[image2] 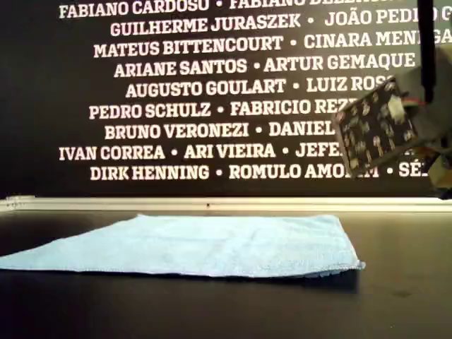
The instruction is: Fold a cloth
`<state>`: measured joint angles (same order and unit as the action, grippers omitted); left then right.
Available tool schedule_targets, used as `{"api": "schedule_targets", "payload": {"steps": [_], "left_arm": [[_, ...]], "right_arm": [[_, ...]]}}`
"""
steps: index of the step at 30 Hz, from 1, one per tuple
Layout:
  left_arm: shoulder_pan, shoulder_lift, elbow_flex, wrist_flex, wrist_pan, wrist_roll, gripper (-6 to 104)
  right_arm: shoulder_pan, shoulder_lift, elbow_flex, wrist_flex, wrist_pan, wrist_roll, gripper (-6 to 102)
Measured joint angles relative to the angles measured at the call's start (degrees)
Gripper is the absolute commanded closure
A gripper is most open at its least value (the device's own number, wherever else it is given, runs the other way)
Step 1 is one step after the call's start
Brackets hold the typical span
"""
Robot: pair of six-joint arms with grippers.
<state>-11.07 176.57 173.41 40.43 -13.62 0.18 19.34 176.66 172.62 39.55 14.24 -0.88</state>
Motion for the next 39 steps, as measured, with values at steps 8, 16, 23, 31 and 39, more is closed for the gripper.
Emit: {"api": "schedule_targets", "payload": {"steps": [8, 16, 23, 31, 39], "left_arm": [[-2.37, -0.35, 0.00, 0.00, 10.46, 0.18, 45], [-2.64, -0.35, 0.00, 0.00, 20.04, 0.62, 45], [-2.64, -0.35, 0.00, 0.00, 20.48, 0.62, 45], [-2.64, -6.06, 0.00, -5.89, 20.48, 2.37, 45], [-2.72, -34.28, -5.54, -23.64, 20.48, 2.46, 45]], "right_arm": [[0.18, -4.92, -3.08, 0.00, -10.55, -3.16, 58], [0.09, -28.30, -13.27, 0.00, -17.23, -3.16, 57], [-0.09, -48.52, -26.02, -0.09, -22.76, 2.64, 35], [-0.18, -59.77, -30.85, -0.09, -22.94, 2.90, 23], [-0.26, -60.29, -30.94, -0.62, -22.94, 2.99, 23]]}}
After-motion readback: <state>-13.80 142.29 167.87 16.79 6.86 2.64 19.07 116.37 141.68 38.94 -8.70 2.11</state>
